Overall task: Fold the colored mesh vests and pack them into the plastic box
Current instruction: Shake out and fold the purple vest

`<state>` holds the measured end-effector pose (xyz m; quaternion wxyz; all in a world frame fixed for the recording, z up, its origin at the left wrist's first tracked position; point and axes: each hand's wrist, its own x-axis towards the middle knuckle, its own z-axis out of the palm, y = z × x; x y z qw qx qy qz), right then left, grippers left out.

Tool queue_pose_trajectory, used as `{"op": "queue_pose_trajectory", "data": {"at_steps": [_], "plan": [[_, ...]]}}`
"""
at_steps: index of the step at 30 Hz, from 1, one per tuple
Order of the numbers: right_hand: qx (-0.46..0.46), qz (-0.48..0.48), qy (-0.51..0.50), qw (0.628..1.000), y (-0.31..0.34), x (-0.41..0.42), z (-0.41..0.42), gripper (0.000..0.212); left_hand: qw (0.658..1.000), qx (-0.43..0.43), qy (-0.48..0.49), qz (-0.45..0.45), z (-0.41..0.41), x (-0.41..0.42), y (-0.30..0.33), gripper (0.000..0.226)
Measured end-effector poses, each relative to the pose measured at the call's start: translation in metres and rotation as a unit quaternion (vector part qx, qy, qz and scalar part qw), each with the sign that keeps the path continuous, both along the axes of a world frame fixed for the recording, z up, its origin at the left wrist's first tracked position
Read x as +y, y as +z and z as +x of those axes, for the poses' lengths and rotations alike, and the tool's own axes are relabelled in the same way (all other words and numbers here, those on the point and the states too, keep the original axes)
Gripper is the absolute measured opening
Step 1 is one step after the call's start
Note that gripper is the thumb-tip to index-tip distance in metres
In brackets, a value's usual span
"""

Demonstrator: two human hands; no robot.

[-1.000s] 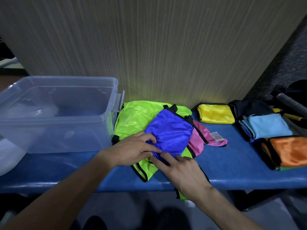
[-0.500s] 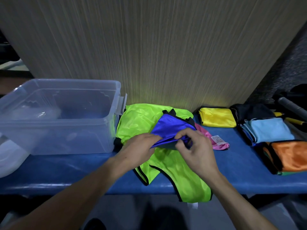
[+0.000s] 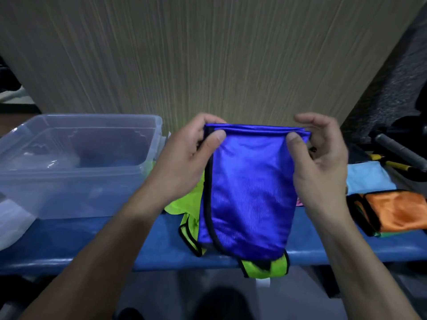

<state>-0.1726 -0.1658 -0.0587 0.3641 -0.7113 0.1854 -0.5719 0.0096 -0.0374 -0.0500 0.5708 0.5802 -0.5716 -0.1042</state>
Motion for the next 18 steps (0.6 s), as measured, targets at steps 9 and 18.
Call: {"op": "queue_pose_trajectory", "data": {"at_steps": [9,18], "plan": [[0.282,0.232,0.033,0.931,-0.123,-0.053,0.047,0.069,0.928,0.097,0.080,0.352,0.062,-0.080,-0.115,0.027],[0.309,0.080,0.002,0.948,-0.117,-0.060,0.048,0.060,0.934,-0.080,0.227,0.264,0.073,-0.106,-0.109,0.038]]}}
